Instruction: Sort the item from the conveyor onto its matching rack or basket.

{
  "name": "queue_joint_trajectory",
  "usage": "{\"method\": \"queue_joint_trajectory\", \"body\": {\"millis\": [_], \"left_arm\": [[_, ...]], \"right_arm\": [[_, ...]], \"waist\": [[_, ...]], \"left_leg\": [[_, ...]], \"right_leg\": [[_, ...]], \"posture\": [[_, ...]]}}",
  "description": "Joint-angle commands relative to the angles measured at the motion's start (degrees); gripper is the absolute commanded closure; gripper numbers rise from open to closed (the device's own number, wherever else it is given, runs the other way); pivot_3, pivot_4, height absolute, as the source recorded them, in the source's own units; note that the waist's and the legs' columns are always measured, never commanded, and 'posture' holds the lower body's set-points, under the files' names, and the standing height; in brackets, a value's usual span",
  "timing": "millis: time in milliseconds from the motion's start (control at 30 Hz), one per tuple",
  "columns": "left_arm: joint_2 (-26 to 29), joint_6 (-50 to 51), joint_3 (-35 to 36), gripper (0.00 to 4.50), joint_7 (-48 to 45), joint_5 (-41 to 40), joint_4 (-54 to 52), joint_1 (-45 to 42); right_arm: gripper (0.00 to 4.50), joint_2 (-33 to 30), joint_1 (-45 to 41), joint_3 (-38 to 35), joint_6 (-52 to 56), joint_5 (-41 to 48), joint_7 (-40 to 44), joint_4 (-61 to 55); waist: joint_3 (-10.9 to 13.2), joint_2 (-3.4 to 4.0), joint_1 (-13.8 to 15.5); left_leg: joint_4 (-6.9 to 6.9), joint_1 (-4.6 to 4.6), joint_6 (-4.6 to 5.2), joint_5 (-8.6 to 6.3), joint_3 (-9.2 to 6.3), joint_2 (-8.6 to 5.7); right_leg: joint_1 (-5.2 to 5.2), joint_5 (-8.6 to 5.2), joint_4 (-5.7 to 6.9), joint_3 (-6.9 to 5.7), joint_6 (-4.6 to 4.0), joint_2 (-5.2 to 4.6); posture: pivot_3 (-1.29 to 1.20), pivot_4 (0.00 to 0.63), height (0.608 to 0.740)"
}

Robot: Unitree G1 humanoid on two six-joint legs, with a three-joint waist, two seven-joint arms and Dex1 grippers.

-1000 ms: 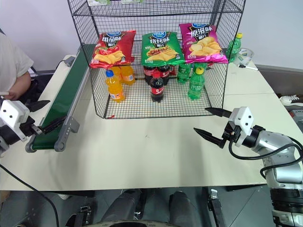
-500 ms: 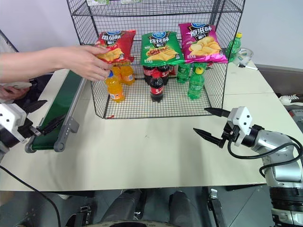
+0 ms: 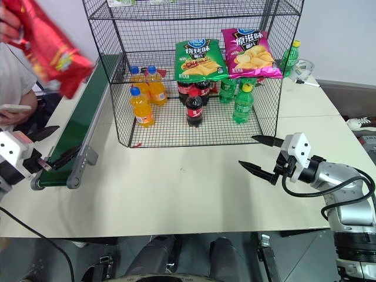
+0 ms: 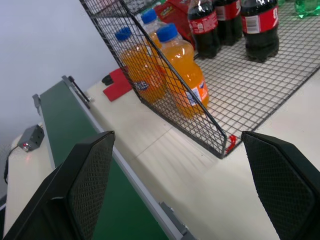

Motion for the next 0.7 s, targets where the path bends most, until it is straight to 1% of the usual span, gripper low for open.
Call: {"method": "queue_joint_trajectory", "body": {"millis": [33, 400, 700], "left_arm": [[0.0, -1.4, 1.0, 0.29, 0.1, -0.4, -1.7, 0.4], [0.2, -2.6, 1.4, 0.29, -0.3, -0.1, -1.9, 1.6], [-0.1, -3.2, 1.3, 0.29, -0.4, -0.5, -1.9, 3.3]], "right_arm": [[0.0, 0.3, -1.2, 0.2, 0.4, 1.2, -0.1, -2.8], [0.0, 0.5, -1.9, 0.9, -0.5, 0.4, -0.4, -1.7], [0.0, 0.1, -1.6, 0.8, 1.0, 1.7, 1.1, -2.7]], "waist": [[0.0, -0.01, 0.1], [0.0, 0.0, 0.1], [0.0, 0.0, 0.1]], "left_leg": [[0.0, 0.0, 0.0, 0.0, 0.0, 0.0], [0.0, -0.03, -0.04, -0.03, -0.01, 0.0], [-0.01, -0.05, -0.05, -0.04, -0.01, 0.0]], "right_leg": [[-0.01, 0.0, 0.0, 0.0, 0.0, 0.0], [-0.01, 0.0, -0.04, 0.0, 0.0, 0.0], [-0.03, 0.0, -0.05, 0.0, -0.01, 0.0]], "posture": [[0.0, 0.15, 0.74], [0.0, 0.15, 0.74], [0.0, 0.15, 0.74]]}}
